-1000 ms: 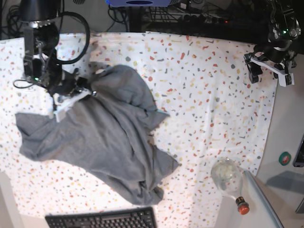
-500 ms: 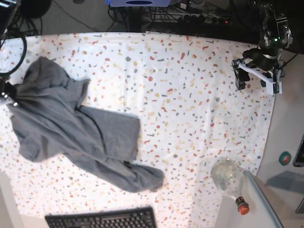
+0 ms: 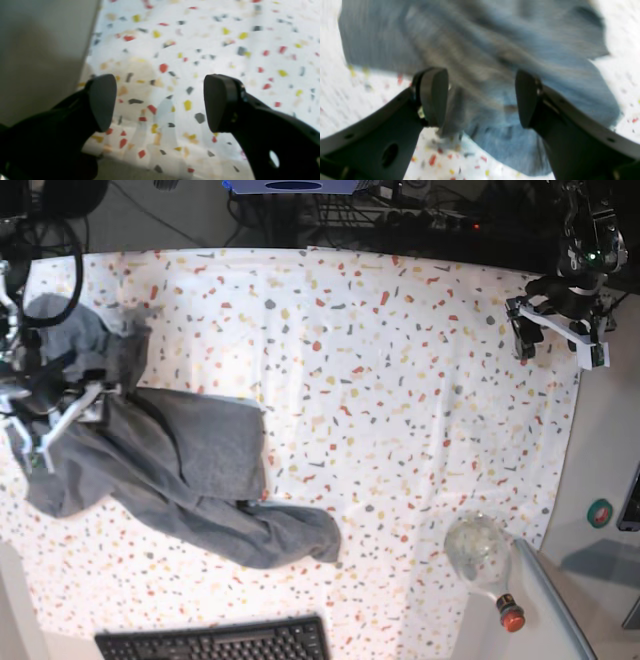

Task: Layout the t-shirt on the table in an organized manner, then fold the t-shirt properly
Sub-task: 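Pull the shirt edge outward with the right gripper and release, then grasp the shirt fabric again with the right gripper and lift, then spread the shirt body toward the left gripper with the right gripper, then grasp the shirt hem with the right gripper and pull it flat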

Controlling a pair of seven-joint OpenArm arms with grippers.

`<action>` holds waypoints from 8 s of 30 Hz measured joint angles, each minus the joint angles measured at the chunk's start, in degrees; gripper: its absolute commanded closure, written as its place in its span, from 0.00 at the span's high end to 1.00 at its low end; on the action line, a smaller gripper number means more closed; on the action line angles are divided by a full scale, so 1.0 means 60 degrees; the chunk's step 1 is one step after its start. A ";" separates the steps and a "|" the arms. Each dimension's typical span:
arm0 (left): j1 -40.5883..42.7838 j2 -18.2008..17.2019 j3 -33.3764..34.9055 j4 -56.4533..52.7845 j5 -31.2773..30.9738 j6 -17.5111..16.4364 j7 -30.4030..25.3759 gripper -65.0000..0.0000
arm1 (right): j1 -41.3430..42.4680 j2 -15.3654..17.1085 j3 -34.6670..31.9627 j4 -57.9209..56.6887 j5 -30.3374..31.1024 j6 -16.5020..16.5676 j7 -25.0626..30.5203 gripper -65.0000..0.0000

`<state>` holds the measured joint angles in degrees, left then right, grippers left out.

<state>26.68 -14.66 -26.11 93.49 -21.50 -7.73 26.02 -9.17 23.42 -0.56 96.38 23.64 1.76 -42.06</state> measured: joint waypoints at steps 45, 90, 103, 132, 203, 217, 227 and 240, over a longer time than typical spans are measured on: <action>-0.2011 -0.0131 0.3089 -0.1501 -0.0025 -0.0033 -0.0011 0.79 | -0.3825 -0.1807 -0.1071 0.2262 -0.4951 0.2605 0.2346 0.00; -0.1096 -0.0321 0.0597 -0.1588 -0.0004 -0.0007 -0.0117 0.79 | 0.3031 -0.3595 -0.3344 -0.4681 -0.4965 0.1060 0.0761 0.52; -0.1115 -0.0284 0.0164 -0.1588 -0.0004 -0.0127 -0.0062 0.79 | 0.2335 -0.4003 -0.3803 -0.2419 -0.5027 0.1020 0.0991 0.00; -0.1326 -0.0597 -0.1311 -0.2346 -0.0076 -0.0040 -0.0022 0.79 | 0.0539 -0.3738 -0.6790 -0.1523 -0.5078 0.3166 -0.0018 0.37; -0.0193 0.0769 -0.3421 -0.1082 -0.0714 -0.2222 0.0018 0.21 | 0.2707 -0.5169 -0.4262 -0.2204 -0.3075 0.1508 -0.1096 0.57; -0.0022 0.0809 -0.3384 -0.1096 -0.0495 -0.2262 -0.0004 0.26 | 0.3585 -0.5060 -0.4364 -0.4612 -0.0976 0.0284 -0.0954 0.51; -0.0120 0.0772 -0.3395 -0.1096 -0.0499 -0.2255 -0.0022 0.25 | 0.2630 -0.4630 -0.4408 -0.2845 0.0514 0.0273 -0.0943 0.00; -0.0634 0.0568 -0.3220 -0.1515 -0.0499 -0.2259 -0.0018 0.25 | 0.1264 -0.2947 -0.7158 -0.0834 0.0554 0.0280 -0.0914 0.00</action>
<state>22.87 -11.25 -45.43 84.40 -24.49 -21.28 25.91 -1.58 5.74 -43.51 91.37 26.96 3.44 -47.55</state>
